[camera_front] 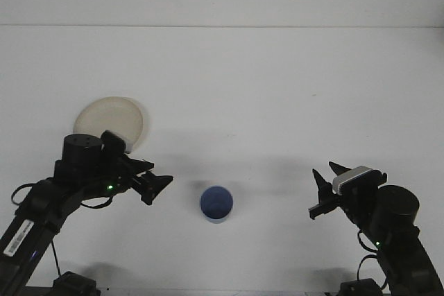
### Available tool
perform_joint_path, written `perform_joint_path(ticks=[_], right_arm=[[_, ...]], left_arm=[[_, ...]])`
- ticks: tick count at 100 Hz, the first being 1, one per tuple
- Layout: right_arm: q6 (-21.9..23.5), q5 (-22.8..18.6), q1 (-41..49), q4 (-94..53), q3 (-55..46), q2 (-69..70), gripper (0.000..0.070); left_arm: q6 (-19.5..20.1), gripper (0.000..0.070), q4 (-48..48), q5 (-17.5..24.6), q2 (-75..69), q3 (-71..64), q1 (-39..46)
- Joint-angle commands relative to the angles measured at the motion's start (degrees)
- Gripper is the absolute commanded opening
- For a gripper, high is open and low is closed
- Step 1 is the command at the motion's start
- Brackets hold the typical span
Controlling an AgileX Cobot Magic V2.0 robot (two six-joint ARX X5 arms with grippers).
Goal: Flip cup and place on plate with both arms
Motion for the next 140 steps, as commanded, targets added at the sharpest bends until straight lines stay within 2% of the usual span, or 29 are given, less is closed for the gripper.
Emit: perform_joint_path(ticks=[1, 22, 43, 66, 85, 88, 92, 97, 107, 124, 140], right_arm=[[1.01, -0.04, 0.09, 0.92, 0.39, 0.02, 0.0289], [1.2, -0.09, 0.15, 1.05, 0.39, 0.02, 0.0288], [1.18, -0.07, 0.55, 1.03, 0.39, 0.02, 0.0289], [1.18, -0.07, 0.59, 0.96, 0.39, 0.02, 0.0288], [1.18, -0.07, 0.59, 0.94, 0.39, 0.02, 0.0288], [1.18, -0.07, 0.59, 0.94, 0.39, 0.02, 0.0288], [1.18, -0.07, 0.59, 0.96, 0.39, 0.02, 0.0288], [1.18, -0.04, 0.59, 0.96, 0.39, 0.02, 0.0288], [1.18, -0.04, 0.59, 0.98, 0.39, 0.02, 0.0288], [1.16, 0.0, 0.57, 0.98, 0.39, 0.04, 0.0288], [1.11, 0.0, 0.57, 0.98, 0.39, 0.04, 0.0288]], left_arm=[[1.33, 0.0505, -1.57, -1.68, 3.52, 2.71, -3.19], [2.86, 0.0505, -7.67, -9.4, 14.56, 10.36, -14.08], [3.1, 0.0505, -7.63, -16.26, 22.88, 14.69, -20.52], [3.93, 0.0505, -6.03, -17.05, 29.62, 15.04, -23.45], [3.82, 0.0493, -5.03, -20.22, 33.9, 15.04, -24.79], [3.87, 0.0477, -4.83, -20.33, 34.36, 15.04, -24.9], [3.85, 0.0416, -4.63, -20.33, 34.77, 15.04, -24.94], [3.91, 0.0292, -4.52, -20.33, 35.17, 15.04, -25.2], [4.13, 0.0, -4.42, -20.33, 35.21, 15.04, -25.59], [4.07, 0.0014, -4.07, -20.33, 35.19, 15.43, -25.79], [4.07, 0.0014, -7.85, -20.33, 34.97, 19.54, -24.76]])
